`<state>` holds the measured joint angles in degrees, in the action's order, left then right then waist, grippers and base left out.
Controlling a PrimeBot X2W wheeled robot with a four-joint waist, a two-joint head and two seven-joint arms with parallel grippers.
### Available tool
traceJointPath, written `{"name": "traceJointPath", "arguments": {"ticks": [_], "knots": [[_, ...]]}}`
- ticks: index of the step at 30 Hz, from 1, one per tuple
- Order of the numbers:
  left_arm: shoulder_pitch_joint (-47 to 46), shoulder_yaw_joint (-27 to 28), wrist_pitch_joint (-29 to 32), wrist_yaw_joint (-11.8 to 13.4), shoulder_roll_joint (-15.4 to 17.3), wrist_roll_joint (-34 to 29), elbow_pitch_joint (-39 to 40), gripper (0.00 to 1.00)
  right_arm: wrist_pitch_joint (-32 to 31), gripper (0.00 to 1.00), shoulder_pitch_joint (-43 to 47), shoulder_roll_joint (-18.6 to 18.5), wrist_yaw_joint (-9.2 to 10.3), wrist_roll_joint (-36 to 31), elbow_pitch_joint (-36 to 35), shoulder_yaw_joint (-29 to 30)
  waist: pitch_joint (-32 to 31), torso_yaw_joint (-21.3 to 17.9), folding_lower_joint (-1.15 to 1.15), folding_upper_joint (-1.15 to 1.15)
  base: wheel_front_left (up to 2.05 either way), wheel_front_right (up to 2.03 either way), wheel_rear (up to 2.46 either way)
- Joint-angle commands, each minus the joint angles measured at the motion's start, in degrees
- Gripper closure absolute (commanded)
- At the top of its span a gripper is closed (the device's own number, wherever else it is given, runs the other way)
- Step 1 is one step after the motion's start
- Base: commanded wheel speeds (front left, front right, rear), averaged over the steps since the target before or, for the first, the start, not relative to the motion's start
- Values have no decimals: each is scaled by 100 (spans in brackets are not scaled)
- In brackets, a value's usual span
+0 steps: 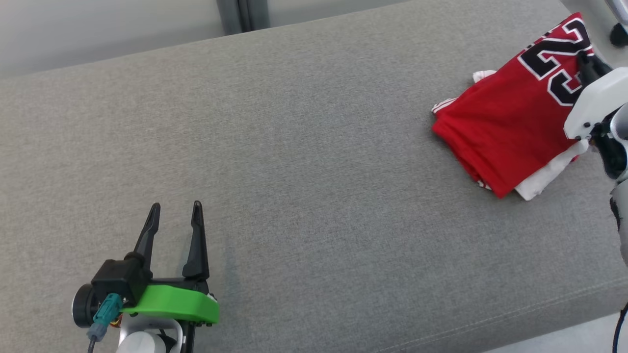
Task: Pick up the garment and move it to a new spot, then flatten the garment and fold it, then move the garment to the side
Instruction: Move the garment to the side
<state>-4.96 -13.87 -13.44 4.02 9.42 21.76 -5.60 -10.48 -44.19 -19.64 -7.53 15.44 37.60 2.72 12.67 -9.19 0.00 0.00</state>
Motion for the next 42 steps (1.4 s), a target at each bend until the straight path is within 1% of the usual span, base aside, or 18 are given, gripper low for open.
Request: {"name": "traceJointPath", "arguments": {"ticks": [1, 6, 10, 13, 15, 16, 17, 18, 22, 24, 30, 34, 36, 42], "knots": [[42, -1, -37, -29, -14, 38, -19, 0, 27, 100, -136, -98, 10, -69, 102, 89, -84, 254, 0, 0, 0, 0, 0], [17, -63, -68, -70, -57, 37, -101, 0, 52, 100, -390, -486, 10, -325, 504, 477, -88, 421, 0, 0, 0, 0, 0], [-15, -85, -89, -101, -60, 39, -150, 0, 76, 100, -422, -710, 10, -479, 719, 848, -70, 514, 0, 0, 0, 0, 0], [-47, -77, -103, -91, -27, 25, -171, 0, 51, 100, -327, -786, 10, -626, 910, 1121, -35, 572, 0, 0, 0, 0, 0], [-71, -77, -109, -97, -9, 15, -170, 0, 144, 100, -284, -864, 10, -771, 1059, 1406, 7, 604, 0, 0, 0, 0, 0], [-88, -87, -111, -101, -5, 7, -164, 0, 242, 84, -267, -907, 10, -877, 1130, 1577, 32, 624, 0, 0, 0, 0, 0], [-102, -97, -112, -106, 0, 1, -163, 0, 304, 45, -243, -914, 10, -1025, 1214, 1714, 49, 639, 0, 0, 0, 0, 0], [-110, -104, -112, -104, 9, -2, -170, 0, 395, 0, -213, -902, 10, -1173, 1287, 1848, 61, 652, 0, 0, 0, 0, 0], [-152, -129, -101, -102, 28, -1, -186, 0, 786, 0, -160, -797, 10, -1524, 1468, 2314, 86, 688, 0, 0, 0, 0, 0], [-154, -132, -91, -91, 42, 6, -190, 0, 940, 0, -168, -749, 10, -1656, 1535, 2439, 87, 694, 0, 0, 0, 0, 0], [-129, -122, -64, -37, 85, 28, -167, 0, 1194, 0, -321, -554, 10, -1883, 1659, 2498, 55, 644, 0, 0, 0, 0, 0], [-116, -137, -59, 0, 94, 32, -145, 0, 1316, 0, -412, -413, 10, -1945, 1619, 2305, 15, 601, 0, 0, 0, 0, 0], [-127, -120, -84, -25, 74, 64, -120, 0, 1405, 0, -470, -344, 10, -1883, 1557, 2145, -18, 585, 0, 0, 0, 0, 0], [-158, 42, -134, -85, -21, 205, -230, 0, 1766, 0, -341, -73, 10, -1553, 1323, 1390, -219, 555, 0, 0, 0, 0, 0]]}}
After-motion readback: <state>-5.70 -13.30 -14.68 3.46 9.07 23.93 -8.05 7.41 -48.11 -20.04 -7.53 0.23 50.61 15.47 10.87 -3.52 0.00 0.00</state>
